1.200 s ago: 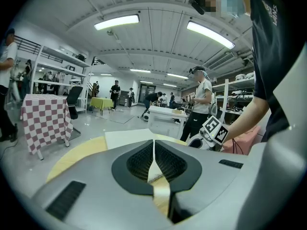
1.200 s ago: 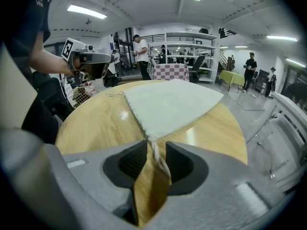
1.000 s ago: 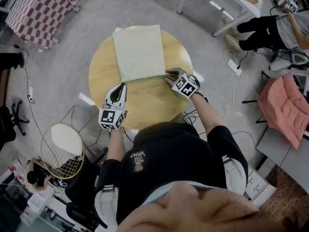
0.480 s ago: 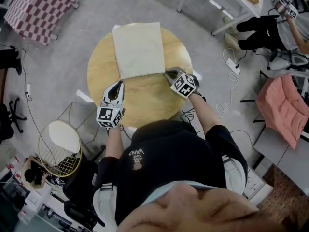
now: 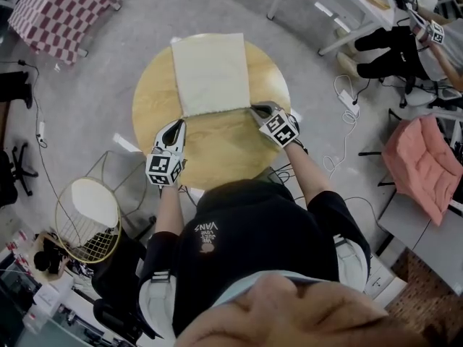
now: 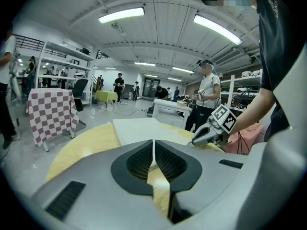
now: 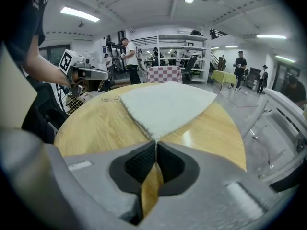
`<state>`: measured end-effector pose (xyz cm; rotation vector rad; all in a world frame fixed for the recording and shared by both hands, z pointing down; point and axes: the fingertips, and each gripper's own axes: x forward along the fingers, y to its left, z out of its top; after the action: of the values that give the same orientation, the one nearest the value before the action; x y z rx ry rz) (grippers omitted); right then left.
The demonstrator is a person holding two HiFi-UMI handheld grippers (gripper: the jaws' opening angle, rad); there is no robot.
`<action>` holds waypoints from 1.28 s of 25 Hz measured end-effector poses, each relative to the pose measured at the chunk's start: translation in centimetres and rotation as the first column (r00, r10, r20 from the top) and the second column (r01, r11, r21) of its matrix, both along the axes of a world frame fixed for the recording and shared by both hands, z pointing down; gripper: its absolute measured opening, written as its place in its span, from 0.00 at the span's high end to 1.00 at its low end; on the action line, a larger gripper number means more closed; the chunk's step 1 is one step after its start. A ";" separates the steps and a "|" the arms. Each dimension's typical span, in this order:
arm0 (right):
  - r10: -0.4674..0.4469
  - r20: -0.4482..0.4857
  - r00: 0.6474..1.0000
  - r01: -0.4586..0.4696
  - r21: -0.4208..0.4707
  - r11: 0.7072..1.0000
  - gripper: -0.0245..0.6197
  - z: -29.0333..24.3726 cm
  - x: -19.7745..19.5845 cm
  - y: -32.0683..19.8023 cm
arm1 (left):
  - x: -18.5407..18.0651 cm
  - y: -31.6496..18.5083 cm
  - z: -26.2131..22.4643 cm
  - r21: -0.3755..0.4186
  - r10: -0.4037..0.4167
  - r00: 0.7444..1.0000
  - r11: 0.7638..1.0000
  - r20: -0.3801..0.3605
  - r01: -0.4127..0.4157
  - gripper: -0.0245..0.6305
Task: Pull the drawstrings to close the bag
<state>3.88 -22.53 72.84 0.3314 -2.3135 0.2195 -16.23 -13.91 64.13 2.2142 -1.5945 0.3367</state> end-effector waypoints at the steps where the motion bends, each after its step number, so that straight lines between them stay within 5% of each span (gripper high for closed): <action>1: 0.012 0.010 1.000 -0.011 -0.007 1.000 0.95 -0.1 -0.1 0.0 | -0.1 0.0 0.3 -0.005 0.005 1.000 1.000 0.007 -0.005 0.95; 10: 0.063 0.034 0.997 -0.062 -0.021 0.998 0.95 -0.6 0.3 -0.5 | -1.2 -0.4 3.0 -0.066 0.019 0.998 0.998 0.067 -0.015 0.94; 15: 0.075 0.036 0.997 -0.074 -0.024 0.997 0.95 -0.8 0.5 -0.5 | -1.9 -0.3 4.6 -0.112 0.027 0.996 0.994 0.089 -0.017 0.83; 24: 0.083 0.023 0.996 -0.082 -0.025 0.996 0.95 -0.8 0.6 -0.6 | -1.5 -0.5 7.2 -0.204 0.163 0.969 0.971 0.184 -0.125 0.80; 32: 0.093 0.019 0.995 -0.092 -0.022 0.995 0.95 -0.8 0.7 -0.7 | -1.2 -0.8 8.3 -0.263 0.258 0.945 0.943 0.199 -0.202 0.80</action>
<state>4.53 -23.24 72.05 0.4280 -2.3163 0.2949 -17.38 -14.68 72.42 2.2365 -1.3157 0.8383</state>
